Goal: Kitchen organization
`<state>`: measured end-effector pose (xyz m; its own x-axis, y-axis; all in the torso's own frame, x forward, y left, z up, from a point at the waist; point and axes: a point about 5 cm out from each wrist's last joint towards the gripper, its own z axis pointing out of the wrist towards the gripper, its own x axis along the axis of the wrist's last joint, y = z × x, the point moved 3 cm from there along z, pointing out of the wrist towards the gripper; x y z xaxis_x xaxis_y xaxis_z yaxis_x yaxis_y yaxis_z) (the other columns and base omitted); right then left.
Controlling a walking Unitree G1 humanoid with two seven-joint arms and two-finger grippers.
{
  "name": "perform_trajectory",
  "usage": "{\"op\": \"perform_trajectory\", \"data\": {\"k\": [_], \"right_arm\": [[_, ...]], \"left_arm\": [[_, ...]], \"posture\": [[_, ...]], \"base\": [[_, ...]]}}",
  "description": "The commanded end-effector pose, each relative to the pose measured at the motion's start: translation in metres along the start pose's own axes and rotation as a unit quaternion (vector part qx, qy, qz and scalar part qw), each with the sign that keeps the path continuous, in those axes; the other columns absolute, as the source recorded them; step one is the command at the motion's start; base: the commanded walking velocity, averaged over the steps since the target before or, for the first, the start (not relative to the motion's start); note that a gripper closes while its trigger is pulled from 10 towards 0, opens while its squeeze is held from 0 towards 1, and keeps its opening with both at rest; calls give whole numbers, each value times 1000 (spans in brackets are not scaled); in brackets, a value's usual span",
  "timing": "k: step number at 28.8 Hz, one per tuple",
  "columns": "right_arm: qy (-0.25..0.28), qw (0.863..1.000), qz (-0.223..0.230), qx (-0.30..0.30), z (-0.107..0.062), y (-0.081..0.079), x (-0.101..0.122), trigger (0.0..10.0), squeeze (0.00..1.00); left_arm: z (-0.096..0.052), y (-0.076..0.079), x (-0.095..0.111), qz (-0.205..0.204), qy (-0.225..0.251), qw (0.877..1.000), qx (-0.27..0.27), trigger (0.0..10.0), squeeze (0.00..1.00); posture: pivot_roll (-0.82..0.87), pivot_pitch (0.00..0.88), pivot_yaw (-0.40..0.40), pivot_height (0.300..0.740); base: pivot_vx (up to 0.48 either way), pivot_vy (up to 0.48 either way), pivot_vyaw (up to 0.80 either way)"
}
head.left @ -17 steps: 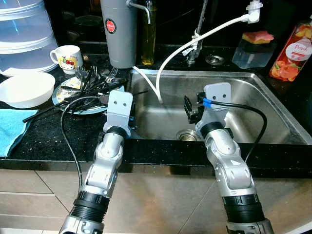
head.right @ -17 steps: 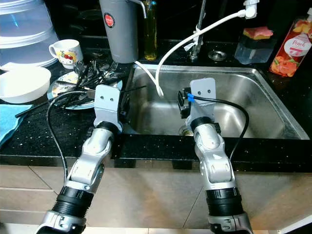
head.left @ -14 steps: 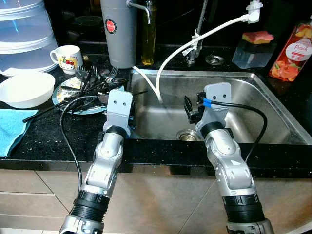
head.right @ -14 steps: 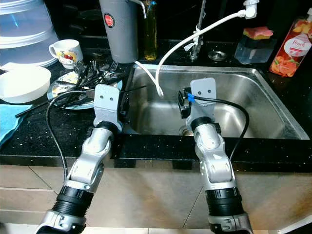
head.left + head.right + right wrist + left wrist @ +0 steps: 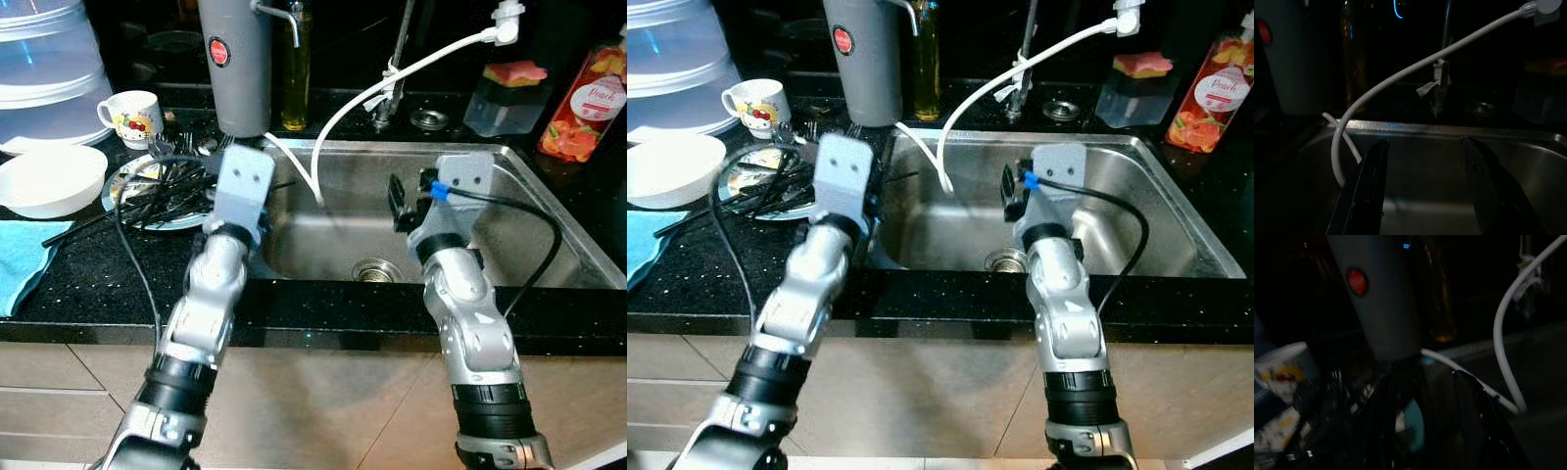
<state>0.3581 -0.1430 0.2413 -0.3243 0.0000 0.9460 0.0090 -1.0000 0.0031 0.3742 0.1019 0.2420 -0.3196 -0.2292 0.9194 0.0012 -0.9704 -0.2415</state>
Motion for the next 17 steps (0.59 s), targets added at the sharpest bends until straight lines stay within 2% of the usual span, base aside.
{"op": "perform_trajectory", "data": {"k": [1, 3, 5, 6, 7, 9, 14, 17], "right_arm": [[10, 1000, 14, 7, -1, -5, 4, 10000, 0], [7, 1000, 14, 15, -2, -10, 2, 10000, 0], [5, 1000, 14, 17, -2, -11, 1, 10000, 0], [2, 1000, 14, 18, -3, -12, 0, 10000, 0], [2, 1000, 14, 18, -3, -12, 0, 10000, 0], [2, 1000, 14, 18, -3, -12, 0, 10000, 0], [2, 1000, 12, 21, -2, -12, -1, 10000, 0], [1, 1000, 11, 23, -2, -13, -1, 10000, 0]], "left_arm": [[3, -6, 7, 40, 23, 999, 5, 10000, 0], [5, -14, 5, 67, 12, 997, 24, 10000, 0], [6, -19, 1, 72, -3, 997, 38, 10000, 0], [6, -29, -5, 88, -25, 994, 60, 10000, 0], [6, -29, -5, 88, -25, 994, 60, 10000, 0], [8, -37, -11, 117, -40, 989, 75, 10000, 0], [9, -45, -26, 134, -83, 984, 82, 10000, 0], [8, -40, -33, 132, -100, 984, 62, 10000, 0]], "posture": [[101, 28, 11, 740], [105, 30, 11, 740], [105, 30, 11, 740], [105, 31, 11, 740], [105, 31, 11, 740], [105, 31, 11, 740], [103, 31, 10, 740], [104, 31, 10, 740]], "base": [[0, 0, 0], [0, 0, 0], [0, 0, 0], [0, 0, 0], [0, 0, 0], [0, 0, 0], [0, 0, 0], [0, 0, 0]]}}
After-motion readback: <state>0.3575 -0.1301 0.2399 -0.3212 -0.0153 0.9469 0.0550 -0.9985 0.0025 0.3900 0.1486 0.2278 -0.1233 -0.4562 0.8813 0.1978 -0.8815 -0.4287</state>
